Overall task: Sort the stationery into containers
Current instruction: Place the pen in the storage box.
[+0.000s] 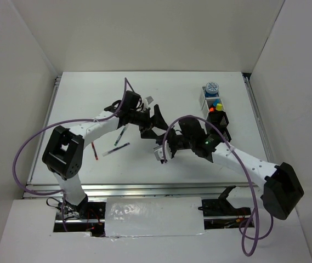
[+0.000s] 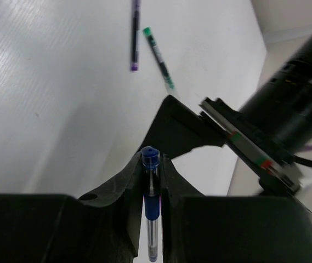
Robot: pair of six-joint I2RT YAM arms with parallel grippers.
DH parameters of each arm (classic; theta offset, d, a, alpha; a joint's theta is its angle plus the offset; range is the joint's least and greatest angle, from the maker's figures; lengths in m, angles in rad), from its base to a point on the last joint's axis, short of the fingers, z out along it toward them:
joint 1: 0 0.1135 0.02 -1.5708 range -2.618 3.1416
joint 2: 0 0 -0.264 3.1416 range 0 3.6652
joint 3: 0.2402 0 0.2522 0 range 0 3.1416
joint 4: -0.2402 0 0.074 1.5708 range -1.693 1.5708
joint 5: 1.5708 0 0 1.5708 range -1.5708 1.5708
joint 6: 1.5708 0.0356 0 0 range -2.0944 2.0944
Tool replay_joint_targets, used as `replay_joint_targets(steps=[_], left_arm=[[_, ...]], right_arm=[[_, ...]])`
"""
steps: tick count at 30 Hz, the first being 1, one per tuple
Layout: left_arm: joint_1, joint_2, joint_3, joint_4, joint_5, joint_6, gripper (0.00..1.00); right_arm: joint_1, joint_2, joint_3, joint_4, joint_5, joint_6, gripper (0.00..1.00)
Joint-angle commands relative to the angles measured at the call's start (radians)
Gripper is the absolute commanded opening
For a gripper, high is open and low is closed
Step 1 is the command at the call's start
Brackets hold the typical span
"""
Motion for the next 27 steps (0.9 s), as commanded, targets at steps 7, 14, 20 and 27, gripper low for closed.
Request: replay_joint_targets(steps=[7,14,20,27], left_arm=[[0.157,-0.094,0.188,-0.089,-0.233,0.236,0.99],[0.376,-0.073,0.018,0.139,0.026,0.088,0.99],[0.384,-0.123,-0.008,0.207,-0.003,0.185,0.99],[0.384,-0.218,-0.080,0.209,-0.067,0.449,0.99]], right_arm=[[-0.192,-0.227,-0.032,0.305,0.087,0.772,0.00],[-0.561,-0.189,-0.012,0.423,0.265,1.274,0.00],[-0.776,-0.163,-0.022,0.565,0.281,1.469,0.00],[-0.853,-0.085,-0.053,0.741,0.290,1.530,0.00]])
